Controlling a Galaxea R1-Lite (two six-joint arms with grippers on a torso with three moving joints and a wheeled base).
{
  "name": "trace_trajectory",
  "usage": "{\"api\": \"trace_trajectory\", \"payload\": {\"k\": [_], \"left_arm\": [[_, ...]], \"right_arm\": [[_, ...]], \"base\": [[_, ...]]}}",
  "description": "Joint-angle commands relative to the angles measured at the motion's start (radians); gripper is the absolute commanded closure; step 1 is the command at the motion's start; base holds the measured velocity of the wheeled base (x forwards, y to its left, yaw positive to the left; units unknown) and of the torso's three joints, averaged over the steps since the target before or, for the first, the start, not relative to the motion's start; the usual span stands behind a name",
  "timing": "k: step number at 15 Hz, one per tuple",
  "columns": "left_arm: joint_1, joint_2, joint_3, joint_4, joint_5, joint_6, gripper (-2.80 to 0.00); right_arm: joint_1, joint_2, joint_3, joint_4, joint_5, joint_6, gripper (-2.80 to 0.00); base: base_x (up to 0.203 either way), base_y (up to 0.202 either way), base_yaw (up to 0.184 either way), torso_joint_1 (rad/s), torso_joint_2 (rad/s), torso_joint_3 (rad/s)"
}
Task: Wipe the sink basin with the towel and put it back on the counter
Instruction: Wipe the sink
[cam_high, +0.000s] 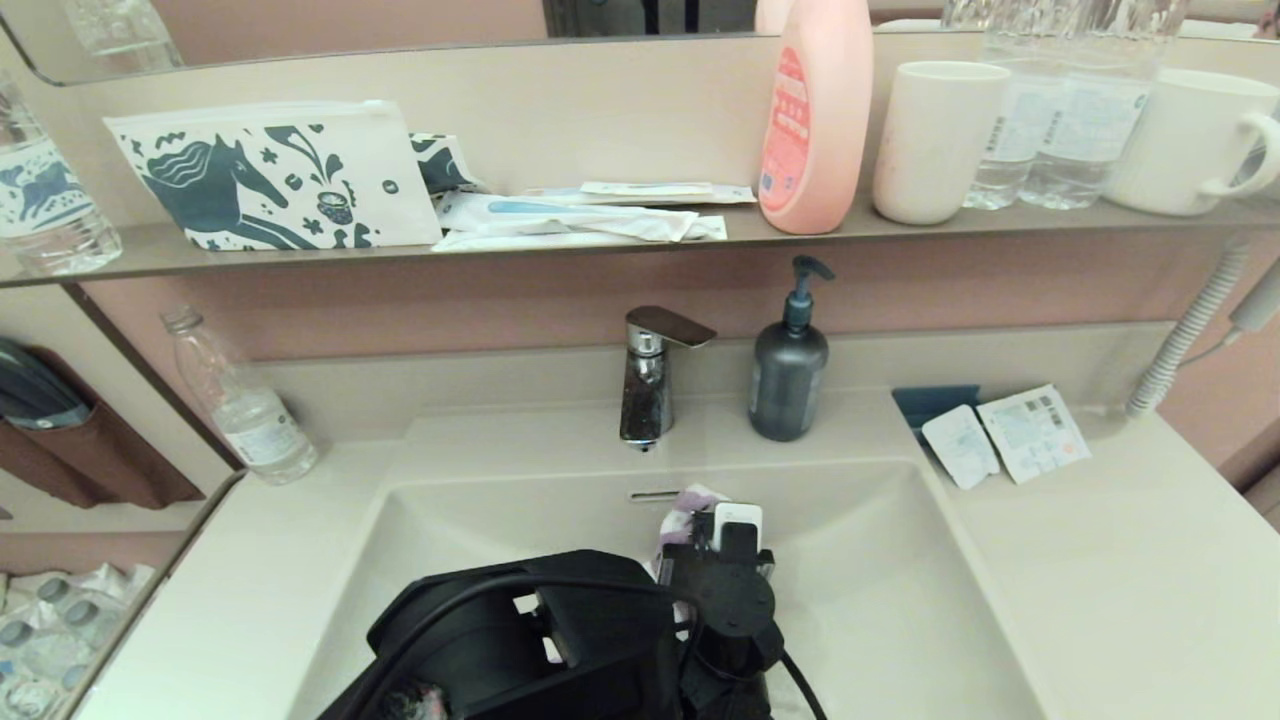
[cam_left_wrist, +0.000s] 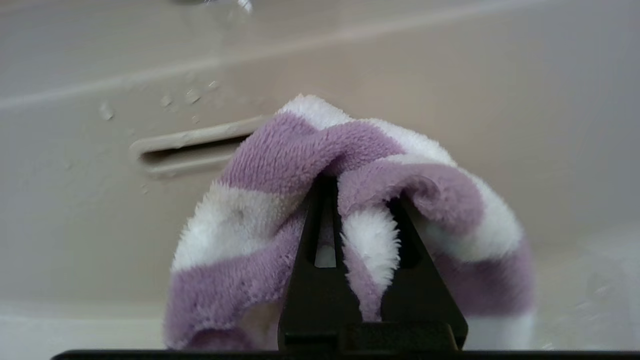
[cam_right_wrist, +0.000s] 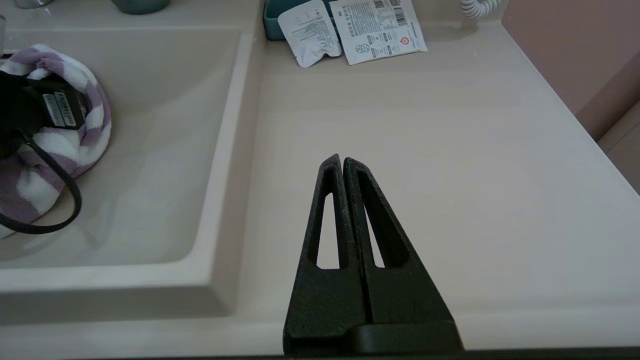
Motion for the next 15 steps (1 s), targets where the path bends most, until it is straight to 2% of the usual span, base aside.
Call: {"api": "trace_trajectory", "payload": {"k": [1,6,10,15], "left_arm": [[0.052,-0.032,0.076,-0.044,-0.021,-0.025,0.0],[0.145,-0.105,0.132,-0.044,-0.08,-0.036,0.0],[0.125,-0.088,0.081,-0.04,-0.08,-0.035,0.0],[0.048,-0.07,-0.053,0.054,-0.05,-0.036,0.0]], "right_arm": [[0.0,0.001,0.0,0.0,0.0,-0.001,0.0],[0.0,0.001,0.0,0.0,0.001,-0.001,0.0],[0.0,0.001,0.001,0.0,0.001,-0.001,0.0],[0.0,0.001,0.0,0.0,0.001,-0.001,0.0]], "base": [[0.0,0.0,0.0,0.0,0.0,0.0],[0.0,0.0,0.0,0.0,0.0,0.0],[0.0,0.0,0.0,0.0,0.0,0.0],[0.0,0.0,0.0,0.0,0.0,0.0]]}}
